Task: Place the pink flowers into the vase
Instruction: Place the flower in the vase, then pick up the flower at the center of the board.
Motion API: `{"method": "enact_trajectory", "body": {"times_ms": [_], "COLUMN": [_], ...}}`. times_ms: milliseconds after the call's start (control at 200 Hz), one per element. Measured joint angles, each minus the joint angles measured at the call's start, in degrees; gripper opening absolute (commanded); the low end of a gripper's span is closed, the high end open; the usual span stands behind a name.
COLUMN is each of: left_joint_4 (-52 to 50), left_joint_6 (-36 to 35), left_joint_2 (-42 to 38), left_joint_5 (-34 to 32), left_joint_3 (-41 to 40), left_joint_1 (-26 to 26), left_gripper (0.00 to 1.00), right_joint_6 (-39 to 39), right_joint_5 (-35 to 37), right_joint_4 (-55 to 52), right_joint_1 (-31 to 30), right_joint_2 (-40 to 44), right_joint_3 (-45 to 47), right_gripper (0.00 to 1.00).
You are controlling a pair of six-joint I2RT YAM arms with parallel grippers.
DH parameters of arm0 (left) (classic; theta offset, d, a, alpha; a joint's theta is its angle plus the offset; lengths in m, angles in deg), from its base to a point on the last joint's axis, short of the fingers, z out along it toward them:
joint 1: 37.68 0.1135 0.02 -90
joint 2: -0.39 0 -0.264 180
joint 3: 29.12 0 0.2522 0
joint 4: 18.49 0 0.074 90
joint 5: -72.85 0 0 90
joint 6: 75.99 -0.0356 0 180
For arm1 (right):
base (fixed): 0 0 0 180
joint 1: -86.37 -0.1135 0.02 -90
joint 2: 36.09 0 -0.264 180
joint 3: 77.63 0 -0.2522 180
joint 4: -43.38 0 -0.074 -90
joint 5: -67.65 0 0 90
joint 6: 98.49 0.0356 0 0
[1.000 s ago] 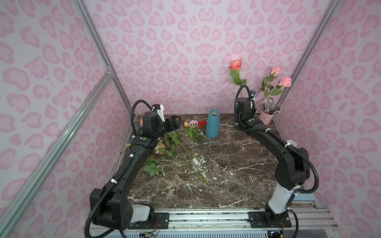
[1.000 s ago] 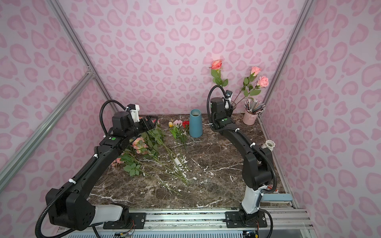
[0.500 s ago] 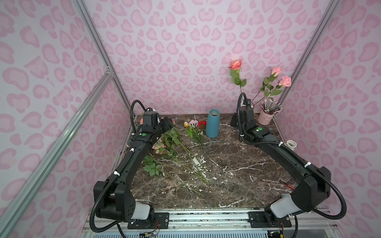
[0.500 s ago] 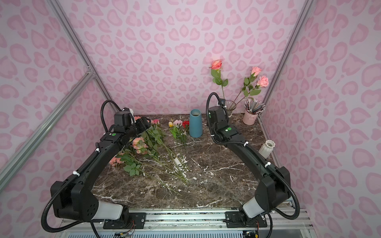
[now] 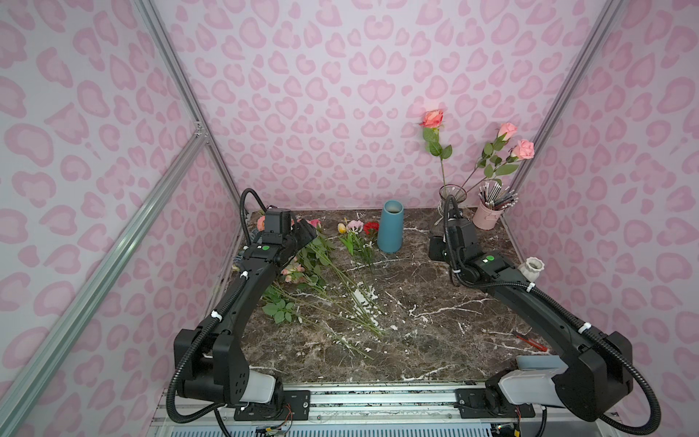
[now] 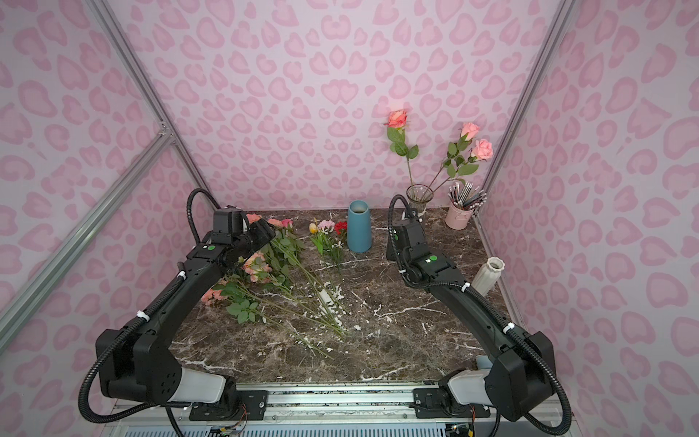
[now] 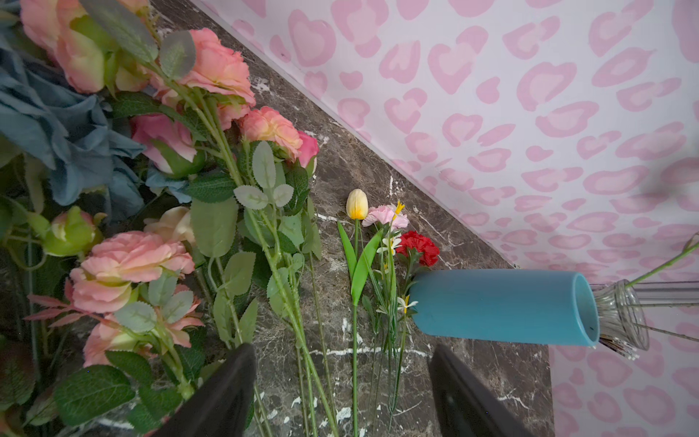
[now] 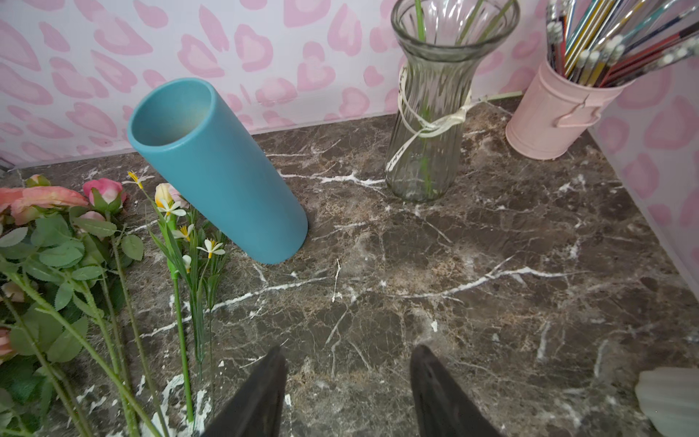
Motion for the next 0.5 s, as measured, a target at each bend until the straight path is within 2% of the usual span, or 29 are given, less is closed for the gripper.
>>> {"method": "enact_trajectory", "body": {"times_ms": [265, 500], "left_joint_4": [-1.0, -0.6], "left_joint_6": [1.9, 3.7], "left_joint_2": [0.0, 1.4], "left_joint_5": [-2.5, -4.4], "left_joint_3": [-2.4, -3.3], "left_joint_1": [-1.6, -2.4], "left_gripper": [0.75, 0.74], "right_joint_6": [0.4, 0.4], "right_joint_5": [-6.0, -6.5], "right_joint_4": [0.3, 0.2], "right_joint_1": [1.3, 1.6], "right_joint_2": [1.3, 3.9], "right_joint_3": [1.3, 3.3], "right_gripper": [0.59, 0.60]}}
